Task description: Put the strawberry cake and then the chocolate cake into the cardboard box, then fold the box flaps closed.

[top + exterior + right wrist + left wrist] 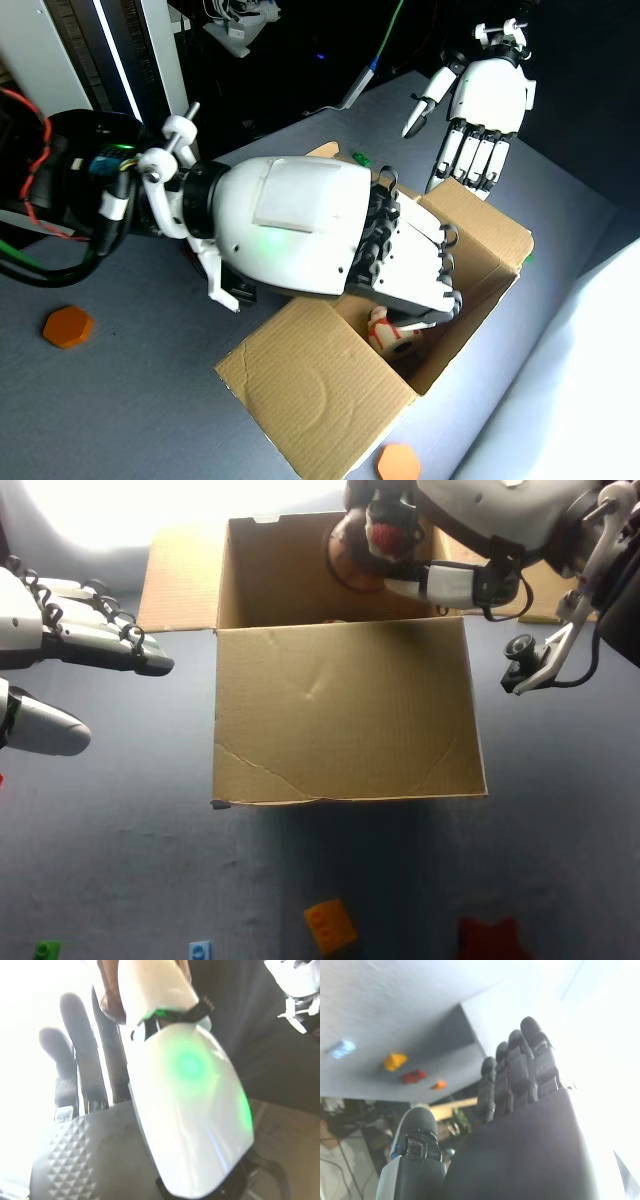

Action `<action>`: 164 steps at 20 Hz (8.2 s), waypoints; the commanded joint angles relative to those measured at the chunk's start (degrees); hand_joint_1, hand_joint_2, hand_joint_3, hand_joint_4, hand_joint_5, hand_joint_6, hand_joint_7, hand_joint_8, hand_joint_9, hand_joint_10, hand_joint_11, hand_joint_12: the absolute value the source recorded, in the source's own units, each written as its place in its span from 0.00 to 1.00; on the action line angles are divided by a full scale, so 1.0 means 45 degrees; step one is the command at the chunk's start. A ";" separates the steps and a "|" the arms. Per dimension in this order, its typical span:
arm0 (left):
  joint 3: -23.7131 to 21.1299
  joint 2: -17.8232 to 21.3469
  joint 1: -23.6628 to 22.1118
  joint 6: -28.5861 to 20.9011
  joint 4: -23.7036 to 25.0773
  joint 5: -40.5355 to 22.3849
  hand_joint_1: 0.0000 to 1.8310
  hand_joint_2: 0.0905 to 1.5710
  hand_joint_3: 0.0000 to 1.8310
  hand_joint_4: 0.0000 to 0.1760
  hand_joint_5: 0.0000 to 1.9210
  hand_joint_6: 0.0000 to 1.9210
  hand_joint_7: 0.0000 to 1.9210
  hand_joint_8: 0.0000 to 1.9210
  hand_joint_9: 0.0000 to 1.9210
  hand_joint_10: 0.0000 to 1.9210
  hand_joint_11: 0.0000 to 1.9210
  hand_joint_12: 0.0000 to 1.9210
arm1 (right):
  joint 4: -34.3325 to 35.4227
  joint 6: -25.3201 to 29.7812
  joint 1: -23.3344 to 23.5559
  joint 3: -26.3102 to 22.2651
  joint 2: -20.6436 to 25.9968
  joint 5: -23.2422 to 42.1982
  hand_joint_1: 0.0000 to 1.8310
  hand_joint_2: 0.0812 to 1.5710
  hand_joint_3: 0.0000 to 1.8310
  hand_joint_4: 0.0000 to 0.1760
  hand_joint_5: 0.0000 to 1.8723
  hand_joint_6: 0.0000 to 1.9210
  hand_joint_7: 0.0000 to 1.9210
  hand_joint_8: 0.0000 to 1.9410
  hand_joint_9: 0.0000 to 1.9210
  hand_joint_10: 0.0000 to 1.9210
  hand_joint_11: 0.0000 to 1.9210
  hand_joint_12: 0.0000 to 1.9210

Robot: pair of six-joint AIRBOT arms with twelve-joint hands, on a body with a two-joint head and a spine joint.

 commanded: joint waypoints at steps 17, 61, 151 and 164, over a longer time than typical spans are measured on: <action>-0.0366 0.0054 0.0587 0.1294 -0.1622 0.0553 0.00 0.83 0.00 0.00 0.05 0.00 0.09 0.00 0.09 0.00 0.00 0.37 | -0.0244 0.0720 -0.0172 -0.0025 0.1093 0.1566 0.42 0.61 0.00 0.15 0.00 0.00 0.01 0.00 0.02 0.01 0.02 0.01; 0.0462 -0.2865 -0.3971 0.0488 0.3771 0.0272 0.00 0.86 0.00 0.07 0.06 0.00 0.10 0.00 0.10 0.01 0.00 0.35 | -0.0850 0.2124 -0.2674 -0.2278 0.5361 0.1016 0.02 0.82 0.00 0.00 0.02 0.01 0.04 0.01 0.02 0.01 0.01 0.01; 0.3845 -0.4902 -0.4105 0.1560 0.1660 -0.0367 0.05 0.86 0.00 0.14 0.09 0.00 0.12 0.00 0.12 0.00 0.00 0.39 | -0.0333 0.2955 -0.0171 -0.3566 0.7905 -0.2749 0.04 0.82 0.00 0.00 0.01 0.00 0.03 0.00 0.02 0.00 0.00 0.04; 0.2884 -0.4267 -0.4732 0.1545 0.2815 -0.0808 0.05 0.86 0.00 0.10 0.09 0.00 0.12 0.00 0.12 0.00 0.00 0.38 | -0.0357 0.2953 -0.0187 -0.3596 0.7906 -0.2791 0.04 0.83 0.00 0.00 0.01 0.00 0.03 0.00 0.03 0.00 0.00 0.13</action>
